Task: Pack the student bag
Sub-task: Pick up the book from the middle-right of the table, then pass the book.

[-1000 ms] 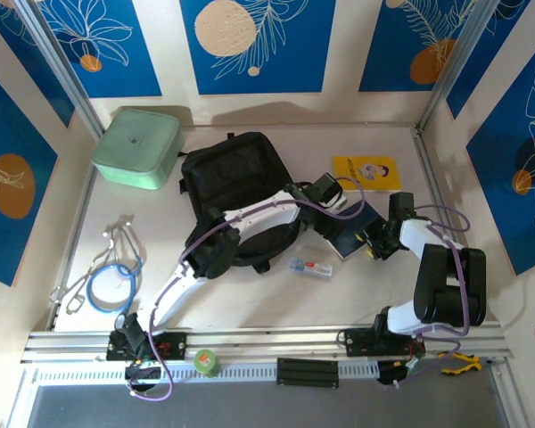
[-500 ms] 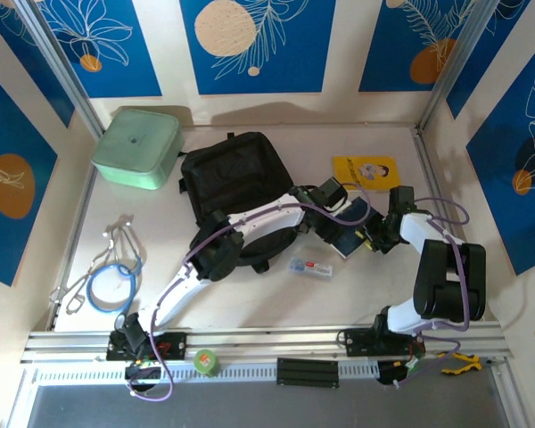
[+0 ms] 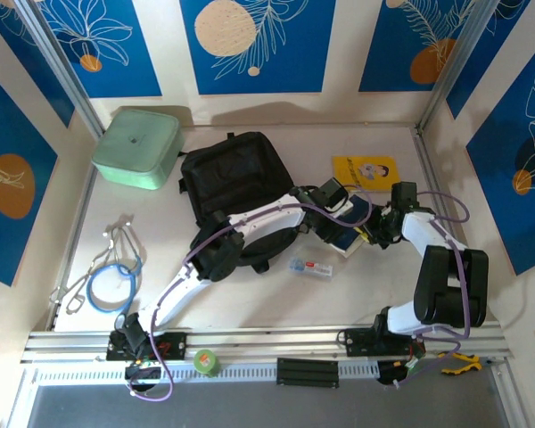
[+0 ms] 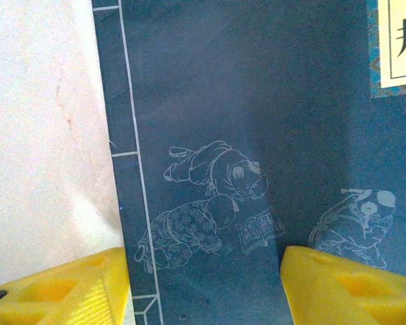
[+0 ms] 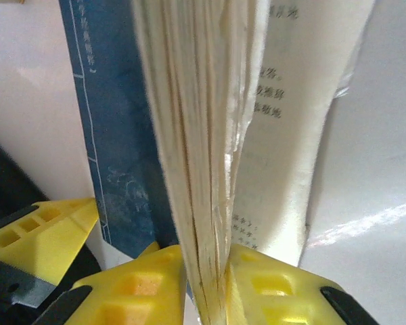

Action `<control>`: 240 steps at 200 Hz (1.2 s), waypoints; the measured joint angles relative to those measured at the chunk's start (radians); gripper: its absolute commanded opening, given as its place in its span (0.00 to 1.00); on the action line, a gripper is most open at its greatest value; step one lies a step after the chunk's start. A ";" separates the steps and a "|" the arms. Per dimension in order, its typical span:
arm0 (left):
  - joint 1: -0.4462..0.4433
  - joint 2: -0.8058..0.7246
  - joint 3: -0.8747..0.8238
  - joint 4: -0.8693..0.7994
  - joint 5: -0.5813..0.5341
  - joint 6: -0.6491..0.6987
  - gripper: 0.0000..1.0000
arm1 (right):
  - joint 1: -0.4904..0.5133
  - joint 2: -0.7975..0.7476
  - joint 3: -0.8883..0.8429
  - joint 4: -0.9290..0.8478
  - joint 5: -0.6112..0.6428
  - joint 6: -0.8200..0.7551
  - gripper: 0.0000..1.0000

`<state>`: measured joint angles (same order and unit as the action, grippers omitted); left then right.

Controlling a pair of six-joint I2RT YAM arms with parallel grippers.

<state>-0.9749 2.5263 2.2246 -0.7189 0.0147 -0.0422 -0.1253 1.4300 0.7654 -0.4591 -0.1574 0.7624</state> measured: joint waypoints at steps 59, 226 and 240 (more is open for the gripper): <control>0.000 -0.002 -0.001 0.003 0.006 0.015 0.58 | 0.008 -0.058 -0.063 0.045 -0.005 0.014 0.08; 0.285 -0.815 -0.782 0.593 0.226 -0.457 0.95 | 0.241 -0.331 0.080 0.040 -0.084 -0.157 0.01; 0.331 -0.889 -0.898 0.636 0.230 -0.494 0.97 | 0.298 -0.297 0.117 0.070 -0.124 -0.180 0.01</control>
<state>-0.6437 1.6371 1.3266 -0.0834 0.2447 -0.5362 0.1730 1.1328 0.8822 -0.3893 -0.2810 0.5827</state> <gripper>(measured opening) 0.955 0.075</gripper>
